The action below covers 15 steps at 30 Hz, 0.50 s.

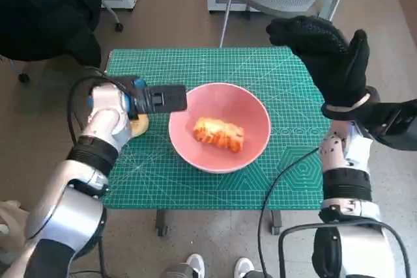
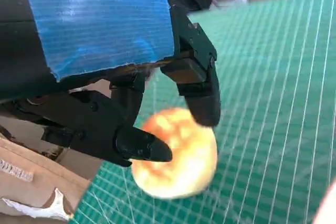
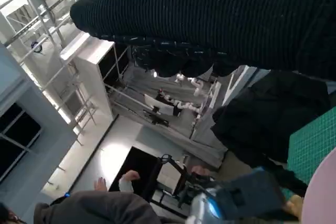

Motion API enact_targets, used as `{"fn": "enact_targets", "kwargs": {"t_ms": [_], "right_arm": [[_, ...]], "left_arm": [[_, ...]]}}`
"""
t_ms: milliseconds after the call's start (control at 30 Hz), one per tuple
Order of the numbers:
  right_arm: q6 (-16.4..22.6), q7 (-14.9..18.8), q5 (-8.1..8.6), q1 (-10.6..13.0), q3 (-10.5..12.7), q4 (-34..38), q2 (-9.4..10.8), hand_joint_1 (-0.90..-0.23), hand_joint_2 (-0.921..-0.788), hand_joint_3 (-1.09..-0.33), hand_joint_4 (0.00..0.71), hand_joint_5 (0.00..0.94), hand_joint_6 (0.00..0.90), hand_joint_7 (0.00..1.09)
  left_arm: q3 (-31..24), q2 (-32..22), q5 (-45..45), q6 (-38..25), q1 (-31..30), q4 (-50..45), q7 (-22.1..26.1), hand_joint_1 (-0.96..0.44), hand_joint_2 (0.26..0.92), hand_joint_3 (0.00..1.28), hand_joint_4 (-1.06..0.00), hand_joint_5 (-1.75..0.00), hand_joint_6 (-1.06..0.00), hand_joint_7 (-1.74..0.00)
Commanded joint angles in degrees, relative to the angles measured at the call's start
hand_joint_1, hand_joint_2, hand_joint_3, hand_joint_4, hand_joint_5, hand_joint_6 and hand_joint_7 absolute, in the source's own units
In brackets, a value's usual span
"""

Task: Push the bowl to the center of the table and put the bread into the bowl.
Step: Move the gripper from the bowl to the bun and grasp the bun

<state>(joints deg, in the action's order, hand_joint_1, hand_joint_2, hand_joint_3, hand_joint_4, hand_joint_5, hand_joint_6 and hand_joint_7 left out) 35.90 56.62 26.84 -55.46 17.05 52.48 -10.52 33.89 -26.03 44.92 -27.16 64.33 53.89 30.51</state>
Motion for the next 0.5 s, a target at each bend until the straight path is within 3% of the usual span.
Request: {"fn": "enact_targets", "kwargs": {"t_ms": [33, 167, 267, 300, 367, 400, 500], "right_arm": [[-0.54, 0.52, 0.08, 0.55, 0.02, 0.35, 0.33, -0.734, -0.921, -0.847, 0.328, 0.007, 0.321, 0.00], [-0.45, 0.53, 0.06, 0.63, -0.01, 0.30, 0.48, -0.742, -0.921, -0.845, 0.330, 0.007, 0.321, 0.00], [-0.48, 0.51, 0.05, 0.59, -0.02, 0.29, 0.56, -0.748, -0.921, -0.844, 0.331, 0.006, 0.321, 0.00], [-0.50, 0.49, 0.04, 0.56, -0.02, 0.32, 0.58, -0.750, -0.921, -0.843, 0.331, 0.006, 0.321, 0.00], [-0.50, 0.49, 0.03, 0.50, 0.00, 0.45, 0.61, -0.754, -0.921, -0.842, 0.331, 0.005, 0.321, 0.00], [-0.49, 0.49, 0.01, 0.42, 0.01, 0.60, 0.64, -0.755, -0.921, -0.842, 0.331, 0.005, 0.321, 0.00], [-0.51, 0.63, 0.05, 0.25, 0.05, 0.94, 0.71, -0.761, -0.921, -0.835, 0.334, 0.005, 0.322, 0.00]], "left_arm": [[-1.27, -3.50, 0.63, -3.71, -0.34, -8.98, 4.51, -0.36, 0.920, 0.08, -0.55, -1.75, -0.67, -1.24], [0.37, -4.94, 2.36, -4.39, 0.49, -9.82, 7.96, -0.36, 0.920, 0.12, -0.62, -1.75, -0.63, -1.28], [7.12, -3.41, 7.92, -3.46, 6.19, -1.01, 17.12, -0.35, 0.921, 0.23, -0.66, -1.75, -0.51, -1.41], [8.93, -2.76, 9.44, -2.93, 7.93, 1.57, 19.62, -0.21, 0.868, 0.35, -0.60, -1.75, -0.46, -1.27], [11.53, -1.54, 11.45, -1.31, 10.79, 5.64, 23.71, 0.15, 0.692, 0.73, -0.49, -1.75, -0.45, -0.78], [13.65, -0.55, 12.94, 0.99, 13.27, 8.85, 27.98, 0.19, 0.678, 0.77, -0.47, -1.75, -0.44, -0.68], [17.79, 1.43, 16.16, 5.35, 18.86, 14.22, 36.89, 0.31, 0.735, 0.75, -0.34, -1.75, -0.37, -0.36]]}}
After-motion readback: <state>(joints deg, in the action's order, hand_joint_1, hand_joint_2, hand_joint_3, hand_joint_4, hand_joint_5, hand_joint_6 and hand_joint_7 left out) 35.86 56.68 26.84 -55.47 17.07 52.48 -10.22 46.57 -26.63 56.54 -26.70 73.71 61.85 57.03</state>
